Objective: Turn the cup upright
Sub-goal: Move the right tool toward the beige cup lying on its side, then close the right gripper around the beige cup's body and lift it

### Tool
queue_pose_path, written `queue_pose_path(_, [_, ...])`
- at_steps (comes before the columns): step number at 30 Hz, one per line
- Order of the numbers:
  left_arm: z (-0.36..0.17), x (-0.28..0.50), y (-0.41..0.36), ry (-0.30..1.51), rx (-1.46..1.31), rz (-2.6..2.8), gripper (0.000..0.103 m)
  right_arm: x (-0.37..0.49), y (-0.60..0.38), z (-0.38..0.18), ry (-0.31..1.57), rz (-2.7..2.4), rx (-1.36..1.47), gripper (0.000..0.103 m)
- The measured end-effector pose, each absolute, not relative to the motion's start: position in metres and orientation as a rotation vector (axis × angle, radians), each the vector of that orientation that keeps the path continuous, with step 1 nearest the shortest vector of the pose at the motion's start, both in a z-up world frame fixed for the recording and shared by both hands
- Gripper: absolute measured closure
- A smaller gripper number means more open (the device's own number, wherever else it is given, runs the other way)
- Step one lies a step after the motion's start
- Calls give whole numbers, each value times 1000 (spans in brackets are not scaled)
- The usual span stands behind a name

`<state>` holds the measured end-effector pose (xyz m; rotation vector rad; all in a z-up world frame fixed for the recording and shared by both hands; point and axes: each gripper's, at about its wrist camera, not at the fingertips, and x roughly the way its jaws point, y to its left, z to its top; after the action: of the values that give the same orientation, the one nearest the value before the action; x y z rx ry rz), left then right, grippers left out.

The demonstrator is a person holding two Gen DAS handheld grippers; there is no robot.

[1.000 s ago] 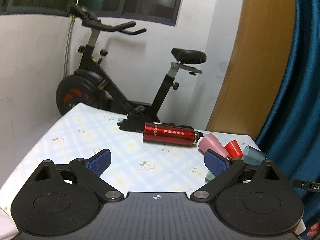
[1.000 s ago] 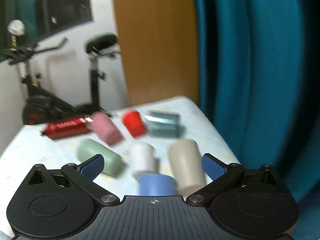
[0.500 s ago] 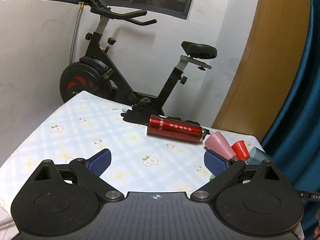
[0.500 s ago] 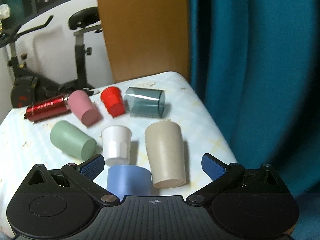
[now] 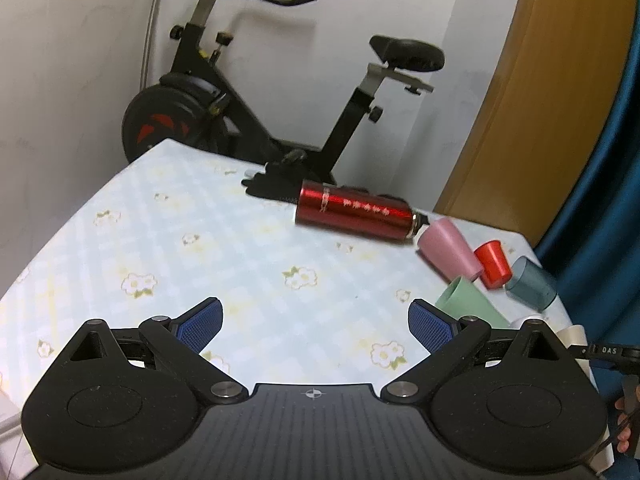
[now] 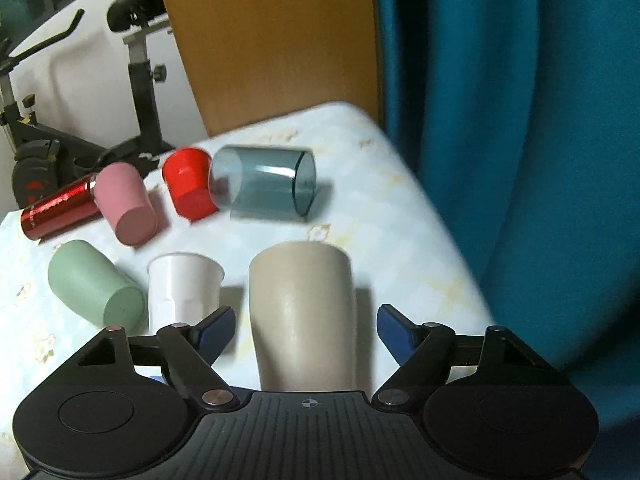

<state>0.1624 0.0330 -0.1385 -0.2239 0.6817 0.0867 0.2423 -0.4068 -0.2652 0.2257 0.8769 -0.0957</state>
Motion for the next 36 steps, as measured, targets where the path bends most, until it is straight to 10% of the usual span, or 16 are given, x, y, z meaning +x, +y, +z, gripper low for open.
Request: queue_pose_path(36, [-150, 173, 51, 699, -223, 153, 3, 248, -415, -222, 892, -157, 240, 40])
